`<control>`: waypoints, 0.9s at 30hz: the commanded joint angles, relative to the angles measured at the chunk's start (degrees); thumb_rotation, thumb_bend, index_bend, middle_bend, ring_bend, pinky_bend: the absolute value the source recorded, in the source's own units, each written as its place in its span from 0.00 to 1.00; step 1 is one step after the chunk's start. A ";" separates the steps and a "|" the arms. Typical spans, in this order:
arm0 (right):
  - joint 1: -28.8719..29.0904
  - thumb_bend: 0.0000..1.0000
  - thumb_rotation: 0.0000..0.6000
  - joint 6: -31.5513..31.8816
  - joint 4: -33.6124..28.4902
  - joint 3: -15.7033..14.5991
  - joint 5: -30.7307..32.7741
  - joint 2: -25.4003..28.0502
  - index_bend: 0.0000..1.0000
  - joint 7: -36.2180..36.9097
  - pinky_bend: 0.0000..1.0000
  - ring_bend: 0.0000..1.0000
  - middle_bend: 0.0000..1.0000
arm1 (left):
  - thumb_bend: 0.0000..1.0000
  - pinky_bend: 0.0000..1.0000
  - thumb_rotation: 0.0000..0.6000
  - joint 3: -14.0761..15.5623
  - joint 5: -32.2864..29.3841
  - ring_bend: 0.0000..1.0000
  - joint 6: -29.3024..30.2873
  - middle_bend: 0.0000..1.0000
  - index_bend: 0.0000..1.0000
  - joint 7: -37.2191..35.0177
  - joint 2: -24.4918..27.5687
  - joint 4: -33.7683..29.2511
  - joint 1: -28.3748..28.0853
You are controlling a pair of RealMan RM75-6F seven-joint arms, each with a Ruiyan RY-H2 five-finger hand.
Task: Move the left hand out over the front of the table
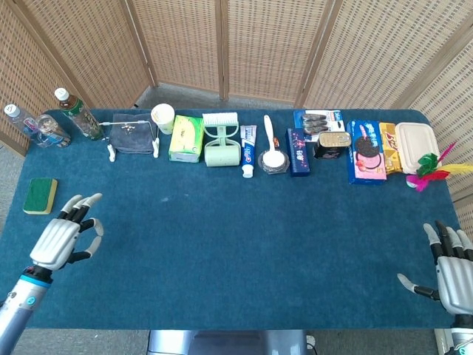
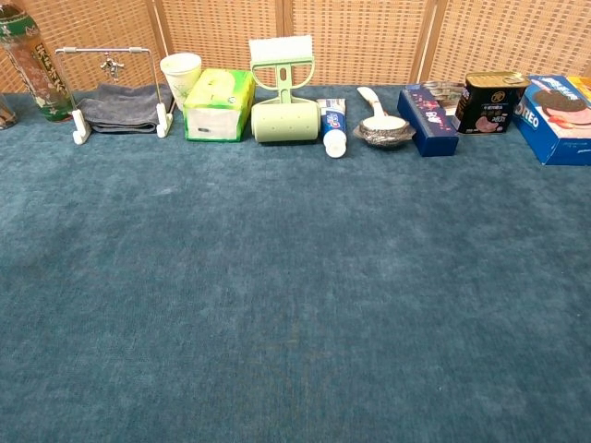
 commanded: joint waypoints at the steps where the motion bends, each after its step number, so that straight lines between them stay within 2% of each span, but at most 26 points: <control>1: 0.07 0.00 0.64 -0.16 0.05 -0.01 0.05 -0.02 0.00 0.03 0.00 0.00 0.00 | 0.43 0.00 1.00 -0.25 0.98 0.04 -1.95 0.00 0.53 -1.03 -1.45 -1.11 -2.17; 5: 0.16 0.00 0.64 -0.42 0.02 -0.13 0.01 -0.05 0.00 -0.03 0.00 0.00 0.00 | 0.45 0.00 1.00 0.86 7.27 0.04 -4.27 0.00 0.56 -10.12 -3.26 -1.41 -7.09; 6: 0.17 0.00 0.64 -0.43 0.00 -0.15 0.05 -0.07 0.00 -0.16 0.00 0.00 0.00 | 0.45 0.00 1.00 2.31 12.27 0.04 -4.82 0.00 0.56 -17.79 -4.73 -2.78 -10.17; 9: 0.21 0.00 0.64 -0.44 -0.14 -0.18 0.10 -0.19 0.00 -0.55 0.00 0.00 0.00 | 0.45 0.00 1.00 4.40 16.62 0.04 -4.89 0.00 0.56 -31.78 -6.14 -0.61 -14.62; 12: 0.10 0.00 0.63 -0.17 -0.36 -0.22 -0.07 -0.19 0.00 -0.69 0.00 0.00 0.00 | 0.45 0.00 1.00 5.71 18.98 0.04 -5.33 0.00 0.56 -40.88 -8.65 1.32 -18.47; 21: -0.16 0.00 0.64 0.27 -0.48 0.19 0.36 0.70 0.00 1.13 0.00 0.00 0.00 | 0.45 0.00 1.00 7.47 21.58 0.04 -9.55 0.00 0.56 -52.33 -14.14 3.57 -28.66; 27: -0.27 0.00 0.64 0.47 -0.47 0.53 0.66 1.31 0.00 2.50 0.00 0.00 0.00 | 0.46 0.00 1.00 7.35 21.87 0.04 -10.90 0.00 0.56 -53.51 -16.76 3.86 -33.59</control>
